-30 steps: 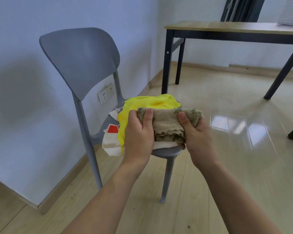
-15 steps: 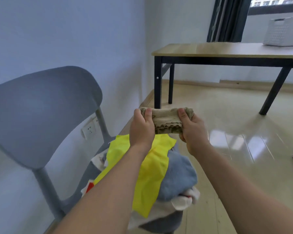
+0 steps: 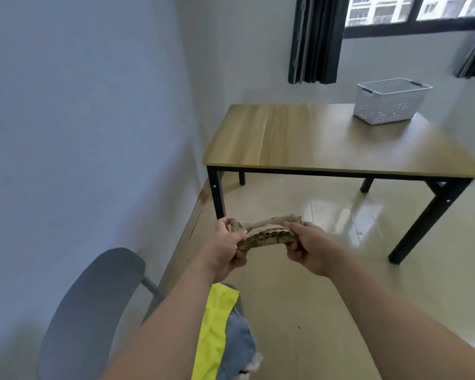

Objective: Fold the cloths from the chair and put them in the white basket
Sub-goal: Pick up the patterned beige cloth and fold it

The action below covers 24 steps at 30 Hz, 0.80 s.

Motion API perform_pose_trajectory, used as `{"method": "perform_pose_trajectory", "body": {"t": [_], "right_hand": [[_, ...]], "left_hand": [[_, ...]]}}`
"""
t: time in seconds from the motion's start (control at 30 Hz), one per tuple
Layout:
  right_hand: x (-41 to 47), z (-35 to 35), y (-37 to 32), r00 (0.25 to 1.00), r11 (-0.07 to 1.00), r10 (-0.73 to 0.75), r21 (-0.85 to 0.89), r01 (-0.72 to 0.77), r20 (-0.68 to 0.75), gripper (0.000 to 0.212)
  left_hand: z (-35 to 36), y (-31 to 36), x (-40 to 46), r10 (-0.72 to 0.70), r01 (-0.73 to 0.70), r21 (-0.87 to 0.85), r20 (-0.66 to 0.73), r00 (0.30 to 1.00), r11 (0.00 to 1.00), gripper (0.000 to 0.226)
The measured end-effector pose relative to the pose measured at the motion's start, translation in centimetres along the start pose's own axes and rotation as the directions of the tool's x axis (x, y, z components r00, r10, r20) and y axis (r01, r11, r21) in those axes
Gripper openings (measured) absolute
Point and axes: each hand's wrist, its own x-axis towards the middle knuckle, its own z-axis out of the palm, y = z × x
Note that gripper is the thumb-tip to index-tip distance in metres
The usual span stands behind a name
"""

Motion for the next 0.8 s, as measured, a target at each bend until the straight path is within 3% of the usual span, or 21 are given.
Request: {"method": "perform_pose_trajectory", "body": {"t": [0.13,0.3,0.6,0.8], "right_hand": [[-8.3,-2.8,-8.6,0.998,0.998,0.003,-0.056,-0.006,-0.055,0.027],[-11.4,-5.1,-14.3,0.999,0.994,-0.044,-0.098,0.043,-0.011,0.031],[-1.3,-7.4,-19.7,0.999,0.981,-0.033,-0.193,0.031,-0.009,0.017],[7.4,-13.1,-27.5,0.980,0.955,-0.163,-0.266,0.127,-0.117,0.021]], "left_hand": [[6.9,6.8,-5.7,-0.054,0.055,-0.016,0.076,0.996,0.998,0.040],[12.1,11.2,-7.8,-0.004,-0.002,0.069,0.085,0.996,0.998,0.034],[15.5,13.9,0.4,0.064,-0.050,0.201,-0.067,0.996,0.978,0.023],[21.9,16.7,12.3,0.076,-0.074,0.156,-0.010,0.997,0.985,0.022]]}}
